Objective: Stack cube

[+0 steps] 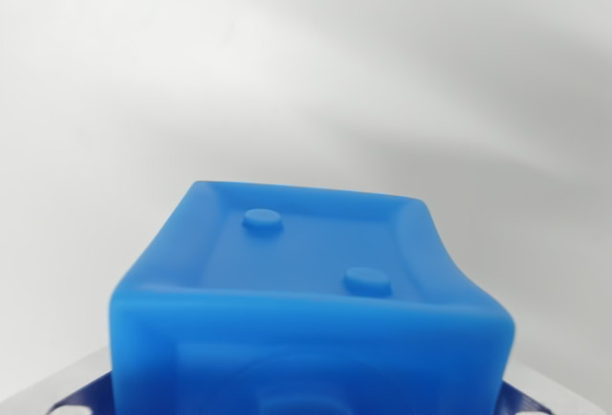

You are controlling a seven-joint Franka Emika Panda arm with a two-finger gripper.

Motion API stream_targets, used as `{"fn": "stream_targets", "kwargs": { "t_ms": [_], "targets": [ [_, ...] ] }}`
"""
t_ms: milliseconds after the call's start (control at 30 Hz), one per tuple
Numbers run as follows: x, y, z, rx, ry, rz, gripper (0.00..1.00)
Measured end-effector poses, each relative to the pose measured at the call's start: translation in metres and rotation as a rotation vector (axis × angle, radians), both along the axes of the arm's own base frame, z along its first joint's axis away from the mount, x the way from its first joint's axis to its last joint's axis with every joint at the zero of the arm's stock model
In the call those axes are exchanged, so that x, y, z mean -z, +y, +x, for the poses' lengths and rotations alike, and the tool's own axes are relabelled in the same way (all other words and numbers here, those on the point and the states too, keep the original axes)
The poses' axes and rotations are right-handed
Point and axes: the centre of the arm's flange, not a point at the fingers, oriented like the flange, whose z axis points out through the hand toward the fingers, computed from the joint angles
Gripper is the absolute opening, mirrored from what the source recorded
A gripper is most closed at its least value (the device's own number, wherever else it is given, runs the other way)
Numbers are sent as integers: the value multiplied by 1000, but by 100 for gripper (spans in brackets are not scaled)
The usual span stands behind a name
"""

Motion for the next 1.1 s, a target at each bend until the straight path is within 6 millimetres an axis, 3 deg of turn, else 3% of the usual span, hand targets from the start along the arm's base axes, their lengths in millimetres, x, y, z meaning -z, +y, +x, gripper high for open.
{"fn": "stream_targets", "kwargs": {
  "t_ms": [1100],
  "targets": [
    [-12,-55,-30,53,1,1,0]
  ]
}}
